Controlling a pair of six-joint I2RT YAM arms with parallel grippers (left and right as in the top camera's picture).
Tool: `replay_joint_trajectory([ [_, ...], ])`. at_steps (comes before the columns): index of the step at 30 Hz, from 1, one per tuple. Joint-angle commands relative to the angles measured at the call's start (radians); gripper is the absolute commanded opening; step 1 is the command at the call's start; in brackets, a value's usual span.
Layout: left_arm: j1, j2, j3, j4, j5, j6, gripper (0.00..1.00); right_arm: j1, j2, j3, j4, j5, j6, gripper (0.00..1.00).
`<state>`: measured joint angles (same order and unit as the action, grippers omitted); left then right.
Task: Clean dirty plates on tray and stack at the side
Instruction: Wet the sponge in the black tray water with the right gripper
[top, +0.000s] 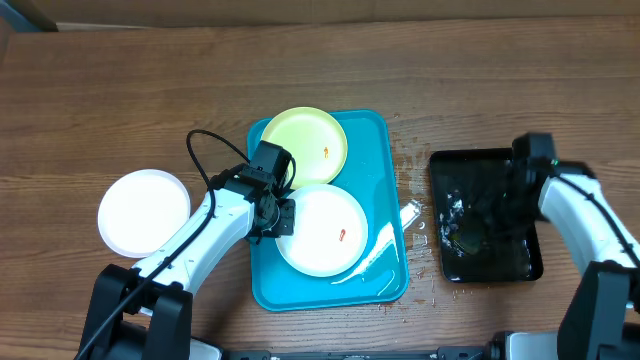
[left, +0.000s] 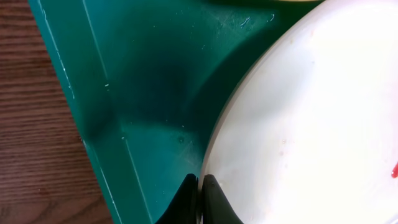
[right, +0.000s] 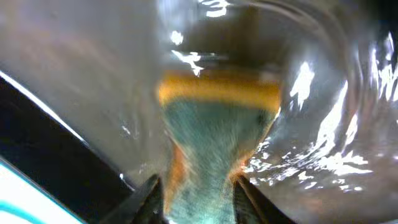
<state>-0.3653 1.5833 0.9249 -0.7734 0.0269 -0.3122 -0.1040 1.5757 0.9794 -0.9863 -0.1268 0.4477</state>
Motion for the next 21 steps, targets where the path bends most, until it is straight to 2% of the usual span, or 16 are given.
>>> replay_joint_trajectory([
  [1,-0.002,0.000,-0.002,0.000,0.001,-0.002,0.04,0.005,-0.005,0.057,-0.009,0.098,0.002,0.49],
  [9,-0.002,0.000,-0.002,0.000,0.000,-0.002,0.04,0.005,-0.002,-0.050,0.074,0.107,0.056,0.48],
  [11,-0.002,0.000,-0.002,0.000,0.000,-0.002,0.04,0.005,-0.002,-0.124,0.126,0.107,0.099,0.40],
  [13,-0.002,0.000,-0.002,0.000,0.000,-0.002,0.04,0.005,-0.002,-0.164,0.148,0.102,0.108,0.23],
  [16,-0.002,0.000,-0.002,0.000,0.000,-0.002,0.04,0.005,-0.002,-0.182,0.153,0.092,0.107,0.17],
  [19,-0.002,0.000,-0.002,0.004,0.000,-0.002,0.04,0.005,-0.002,-0.175,0.156,0.092,0.106,0.04],
  [21,-0.002,0.000,-0.002,0.003,0.001,-0.002,0.04,0.005,-0.003,-0.148,0.132,0.091,0.105,0.04],
])
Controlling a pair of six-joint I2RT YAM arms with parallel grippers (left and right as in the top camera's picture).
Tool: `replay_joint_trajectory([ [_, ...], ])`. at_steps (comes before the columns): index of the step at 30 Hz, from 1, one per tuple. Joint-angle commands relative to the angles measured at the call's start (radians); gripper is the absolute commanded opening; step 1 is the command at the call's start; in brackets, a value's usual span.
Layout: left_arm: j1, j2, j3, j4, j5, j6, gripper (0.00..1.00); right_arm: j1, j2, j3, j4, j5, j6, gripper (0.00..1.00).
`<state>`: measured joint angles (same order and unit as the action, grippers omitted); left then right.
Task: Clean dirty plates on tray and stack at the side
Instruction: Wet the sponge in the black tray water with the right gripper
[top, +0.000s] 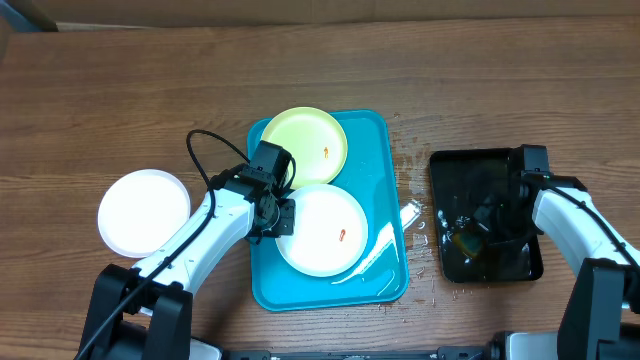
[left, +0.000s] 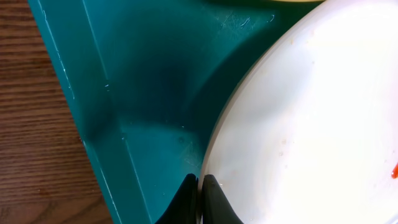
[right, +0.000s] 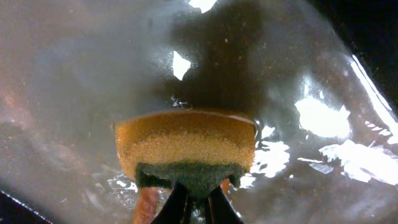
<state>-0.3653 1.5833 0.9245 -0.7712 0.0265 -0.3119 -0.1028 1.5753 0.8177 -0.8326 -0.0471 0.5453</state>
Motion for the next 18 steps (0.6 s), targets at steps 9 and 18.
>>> replay_joint_trajectory([
  [9,-0.002,0.000,-0.001,0.002,0.002,-0.002,0.04,0.003,-0.005,0.321,-0.233,0.012,-0.123,0.09],
  [18,-0.002,0.000,-0.001,0.006,0.002,-0.002,0.04,0.003,-0.004,0.237,-0.182,0.009,-0.138,0.07],
])
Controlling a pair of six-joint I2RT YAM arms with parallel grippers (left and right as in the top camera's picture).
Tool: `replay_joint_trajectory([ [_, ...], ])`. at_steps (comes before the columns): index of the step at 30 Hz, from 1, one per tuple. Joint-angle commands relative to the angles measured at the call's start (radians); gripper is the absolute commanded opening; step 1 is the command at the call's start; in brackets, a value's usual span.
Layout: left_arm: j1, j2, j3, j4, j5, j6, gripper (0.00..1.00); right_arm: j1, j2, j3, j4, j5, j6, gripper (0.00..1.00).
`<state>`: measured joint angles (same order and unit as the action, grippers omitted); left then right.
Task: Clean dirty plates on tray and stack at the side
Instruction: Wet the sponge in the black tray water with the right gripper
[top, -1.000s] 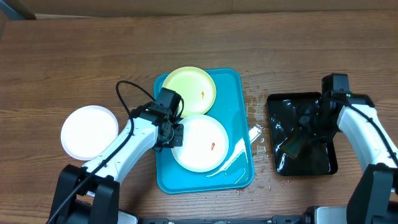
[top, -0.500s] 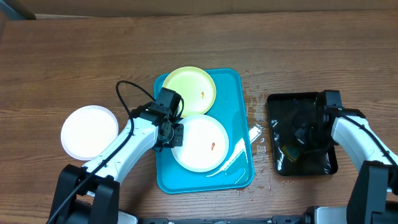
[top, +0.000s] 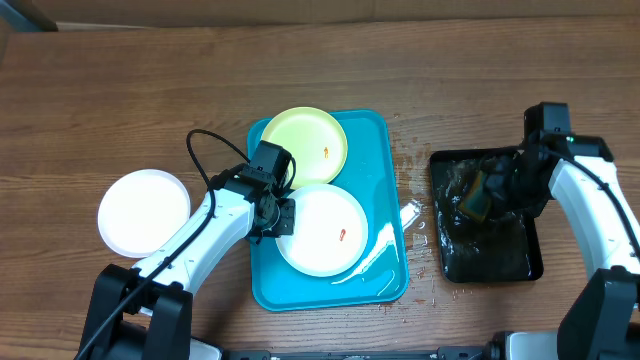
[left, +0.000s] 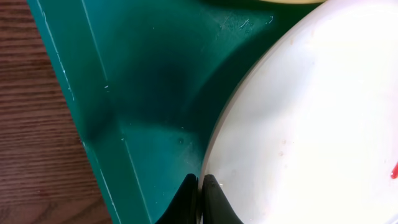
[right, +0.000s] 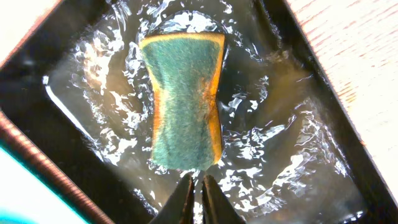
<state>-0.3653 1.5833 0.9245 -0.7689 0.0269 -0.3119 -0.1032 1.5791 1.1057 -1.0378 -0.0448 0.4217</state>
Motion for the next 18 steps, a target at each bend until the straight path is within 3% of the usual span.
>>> replay_joint_trajectory([
  [1,-0.002,0.000,-0.001,0.004,0.001,-0.002,0.04,0.004,-0.008,-0.073,0.042,0.006,-0.013,0.09],
  [4,-0.002,0.000,-0.001,0.004,0.001,-0.002,0.04,0.004,-0.008,-0.138,0.118,0.001,-0.006,0.30],
  [6,-0.002,0.000,-0.001,0.005,0.001,-0.002,0.04,0.004,-0.007,-0.167,0.173,-0.002,-0.006,0.38],
  [13,-0.002,0.000,-0.001,0.010,0.001,-0.002,0.04,0.004,-0.007,-0.248,0.369,-0.001,-0.007,0.37],
  [16,-0.002,0.000,-0.001,0.010,0.001,-0.002,0.04,0.004,-0.006,-0.255,0.417,-0.002,-0.008,0.28],
  [18,-0.002,0.000,-0.001,0.011,0.001,-0.002,0.04,0.004,-0.006,-0.255,0.432,-0.006,-0.007,0.27],
])
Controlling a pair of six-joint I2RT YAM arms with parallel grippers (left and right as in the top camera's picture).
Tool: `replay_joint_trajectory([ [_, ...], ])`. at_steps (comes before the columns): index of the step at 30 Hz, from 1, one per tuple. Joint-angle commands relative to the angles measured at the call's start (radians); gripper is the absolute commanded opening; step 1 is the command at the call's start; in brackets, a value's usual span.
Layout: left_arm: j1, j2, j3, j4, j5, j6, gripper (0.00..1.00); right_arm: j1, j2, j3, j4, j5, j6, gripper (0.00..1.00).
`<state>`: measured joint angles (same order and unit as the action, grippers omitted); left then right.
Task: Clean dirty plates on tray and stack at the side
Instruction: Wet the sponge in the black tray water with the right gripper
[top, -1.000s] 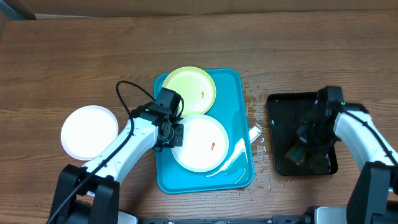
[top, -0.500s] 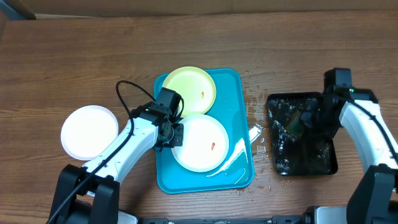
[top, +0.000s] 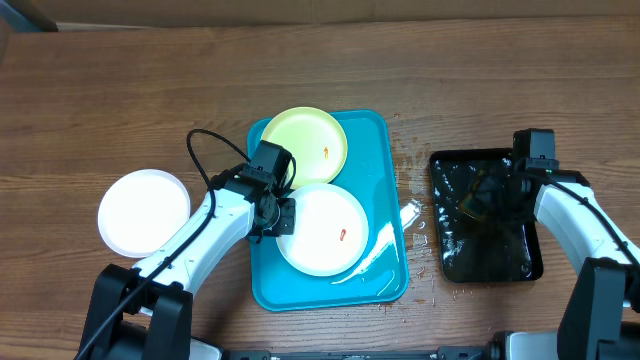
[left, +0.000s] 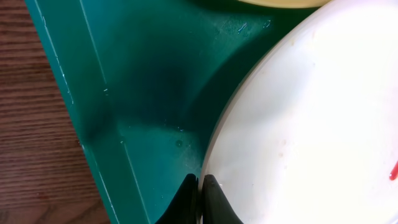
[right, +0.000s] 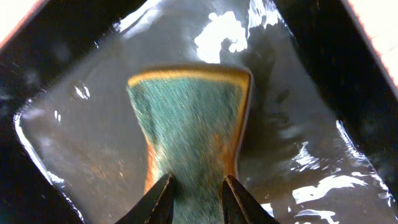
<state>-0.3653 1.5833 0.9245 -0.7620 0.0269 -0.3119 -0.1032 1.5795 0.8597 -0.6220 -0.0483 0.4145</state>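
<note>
On the teal tray (top: 385, 170), a white plate (top: 322, 230) carries a small red stain (top: 343, 236). A yellow-green plate (top: 303, 145) behind it also has an orange speck. My left gripper (left: 200, 180) is shut on the white plate's left rim (left: 214, 143). My right gripper (right: 196, 186) grips a green-and-yellow sponge (right: 189, 112), pinched at its waist, down in the water of the black basin (top: 440, 160). A clean white plate (top: 143, 211) lies on the table at the left.
Water drops and a small puddle (top: 410, 213) lie on the wooden table between the tray and the basin. The left arm's black cable (top: 205, 150) loops above the table beside the tray.
My right gripper has come down from above the basin into the water. Its jaws now stand wider around the sponge. The left gripper and both plates have not moved.
The sponge first sat between my right jaws in the basin water. Then the jaws were squeezed tight on it, then it hung above the basin, and now it is back in the water. My left gripper stayed shut on the white plate's rim throughout.
</note>
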Motion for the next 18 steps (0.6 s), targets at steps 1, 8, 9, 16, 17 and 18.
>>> replay_joint_trajectory([
  [1,-0.002,0.000,-0.001,0.004,0.001,-0.002,0.04,0.004,-0.006,-0.009,0.016,-0.002,0.000,0.27],
  [8,-0.002,0.000,-0.001,0.006,0.001,-0.002,0.04,0.004,-0.006,-0.104,0.096,-0.002,0.000,0.28],
  [9,-0.002,0.000,-0.001,0.006,0.001,-0.002,0.04,0.004,-0.006,-0.115,0.105,-0.002,0.000,0.21],
  [16,-0.002,0.000,-0.001,0.004,0.001,-0.002,0.04,0.004,-0.013,-0.011,-0.076,-0.006,-0.003,0.04],
  [17,-0.002,0.000,-0.001,0.005,0.001,-0.002,0.04,0.004,-0.016,0.013,-0.116,-0.006,-0.003,0.04],
  [18,-0.002,0.000,-0.001,0.005,0.001,-0.002,0.04,0.004,-0.021,0.044,-0.169,-0.006,-0.003,0.04],
])
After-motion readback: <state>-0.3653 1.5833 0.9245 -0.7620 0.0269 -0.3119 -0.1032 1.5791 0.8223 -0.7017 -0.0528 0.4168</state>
